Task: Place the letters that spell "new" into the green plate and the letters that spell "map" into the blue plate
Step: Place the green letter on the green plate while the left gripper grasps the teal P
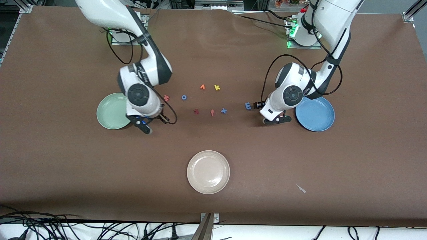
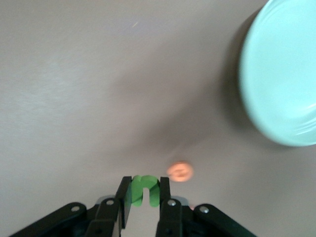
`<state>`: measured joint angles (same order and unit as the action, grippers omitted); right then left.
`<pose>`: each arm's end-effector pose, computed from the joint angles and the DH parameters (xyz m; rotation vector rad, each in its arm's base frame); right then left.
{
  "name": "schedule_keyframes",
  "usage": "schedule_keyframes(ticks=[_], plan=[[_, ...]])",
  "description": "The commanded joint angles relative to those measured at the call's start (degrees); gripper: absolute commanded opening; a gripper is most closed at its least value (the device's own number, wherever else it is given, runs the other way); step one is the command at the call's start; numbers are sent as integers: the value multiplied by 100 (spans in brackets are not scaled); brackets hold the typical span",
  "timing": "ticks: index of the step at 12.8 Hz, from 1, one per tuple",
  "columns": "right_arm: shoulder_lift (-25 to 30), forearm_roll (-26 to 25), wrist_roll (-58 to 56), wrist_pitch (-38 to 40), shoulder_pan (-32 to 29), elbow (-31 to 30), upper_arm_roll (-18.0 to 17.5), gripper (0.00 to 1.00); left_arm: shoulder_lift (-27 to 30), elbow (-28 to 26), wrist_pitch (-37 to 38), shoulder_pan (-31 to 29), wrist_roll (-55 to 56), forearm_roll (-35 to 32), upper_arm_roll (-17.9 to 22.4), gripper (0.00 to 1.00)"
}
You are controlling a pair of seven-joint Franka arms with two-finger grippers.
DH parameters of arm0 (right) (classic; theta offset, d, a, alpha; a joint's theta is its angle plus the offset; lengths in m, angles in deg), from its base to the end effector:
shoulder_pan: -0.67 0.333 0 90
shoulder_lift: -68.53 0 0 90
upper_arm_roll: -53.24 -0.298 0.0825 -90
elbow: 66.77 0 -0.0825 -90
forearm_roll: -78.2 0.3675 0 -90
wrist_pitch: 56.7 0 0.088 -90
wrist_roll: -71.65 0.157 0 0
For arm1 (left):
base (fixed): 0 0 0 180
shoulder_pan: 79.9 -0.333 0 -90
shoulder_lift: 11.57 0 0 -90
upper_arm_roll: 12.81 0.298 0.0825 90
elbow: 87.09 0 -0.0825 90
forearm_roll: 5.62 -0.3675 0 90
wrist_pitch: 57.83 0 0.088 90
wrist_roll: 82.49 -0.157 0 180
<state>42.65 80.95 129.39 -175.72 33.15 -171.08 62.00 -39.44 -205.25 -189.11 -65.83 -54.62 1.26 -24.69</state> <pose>0.5420 0.2449 0.2227 2.8521 -0.9014 -0.1874 0.4738 -0.2463 0.1316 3.0530 0.2074 -0.4691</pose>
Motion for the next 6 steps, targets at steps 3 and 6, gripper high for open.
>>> schedule_keyframes(ticks=[3, 6], plan=[[1197, -64, -1816, -233, 22, -1737, 967, 0, -61, -102, -73, 34, 34, 94, 37, 80], [1428, -55, -3055, -1917, 22, -3179, 1714, 0, -157, -93, -73, 34, 35, 94, 46, 73]])
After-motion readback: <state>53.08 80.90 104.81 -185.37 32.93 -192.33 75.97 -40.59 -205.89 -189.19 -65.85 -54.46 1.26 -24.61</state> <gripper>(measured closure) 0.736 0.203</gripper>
